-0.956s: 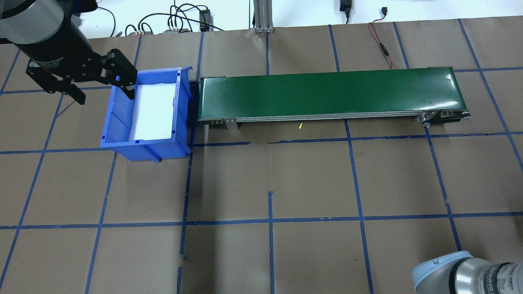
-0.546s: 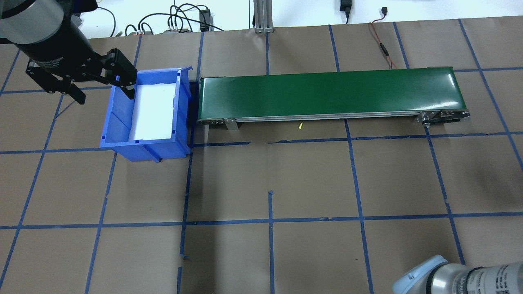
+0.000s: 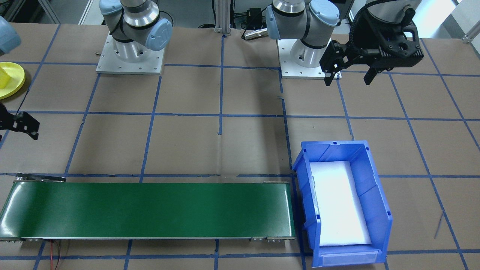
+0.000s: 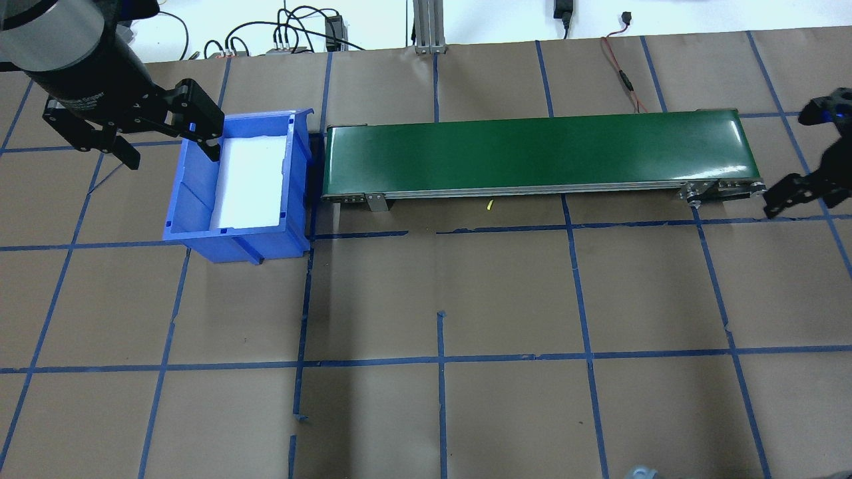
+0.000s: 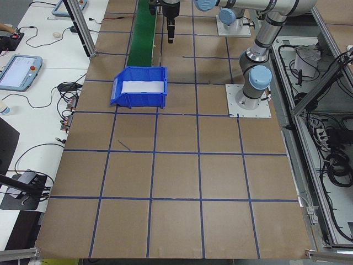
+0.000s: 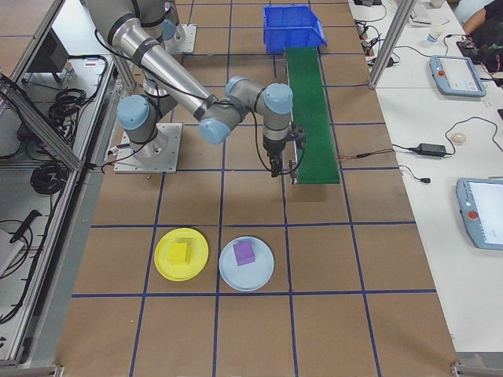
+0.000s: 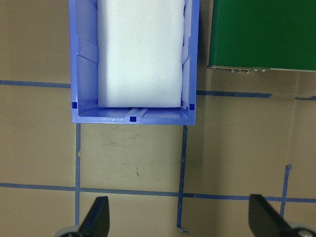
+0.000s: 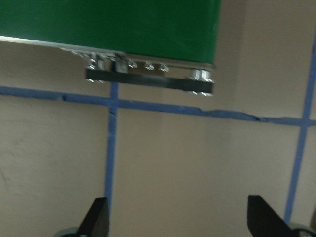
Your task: Move block left to right into plate
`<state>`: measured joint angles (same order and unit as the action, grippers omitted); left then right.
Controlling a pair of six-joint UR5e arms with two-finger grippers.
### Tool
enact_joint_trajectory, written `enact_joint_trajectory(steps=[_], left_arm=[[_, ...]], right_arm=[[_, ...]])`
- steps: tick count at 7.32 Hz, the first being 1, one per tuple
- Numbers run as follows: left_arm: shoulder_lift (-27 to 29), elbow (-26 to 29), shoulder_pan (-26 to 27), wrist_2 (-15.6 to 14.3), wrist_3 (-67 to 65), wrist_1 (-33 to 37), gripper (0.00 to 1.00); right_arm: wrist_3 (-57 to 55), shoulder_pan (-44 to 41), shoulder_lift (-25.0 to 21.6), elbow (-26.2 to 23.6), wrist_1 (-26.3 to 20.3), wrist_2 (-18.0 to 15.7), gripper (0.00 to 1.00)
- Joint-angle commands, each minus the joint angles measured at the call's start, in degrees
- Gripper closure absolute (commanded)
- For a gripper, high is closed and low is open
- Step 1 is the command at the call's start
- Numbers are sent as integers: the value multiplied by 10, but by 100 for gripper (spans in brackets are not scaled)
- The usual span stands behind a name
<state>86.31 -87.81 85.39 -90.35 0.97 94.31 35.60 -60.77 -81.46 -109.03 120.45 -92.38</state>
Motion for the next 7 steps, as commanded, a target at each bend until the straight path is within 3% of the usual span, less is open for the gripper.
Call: enact_joint_trajectory(steps=[1, 3, 5, 7], left_arm=[[0, 0, 0, 1, 0, 0, 0], [0, -1, 0, 1, 0, 0, 0], [0, 0, -1, 2, 0, 0, 0], [0, 0, -1, 3, 0, 0, 0]], right_arm=[[-118, -98, -5, 10, -32, -1, 0], [-198, -160, -41, 62, -128, 0, 0], [-203, -205, -51, 97, -173, 8, 0], [-203, -219, -103, 121, -235, 23, 0]])
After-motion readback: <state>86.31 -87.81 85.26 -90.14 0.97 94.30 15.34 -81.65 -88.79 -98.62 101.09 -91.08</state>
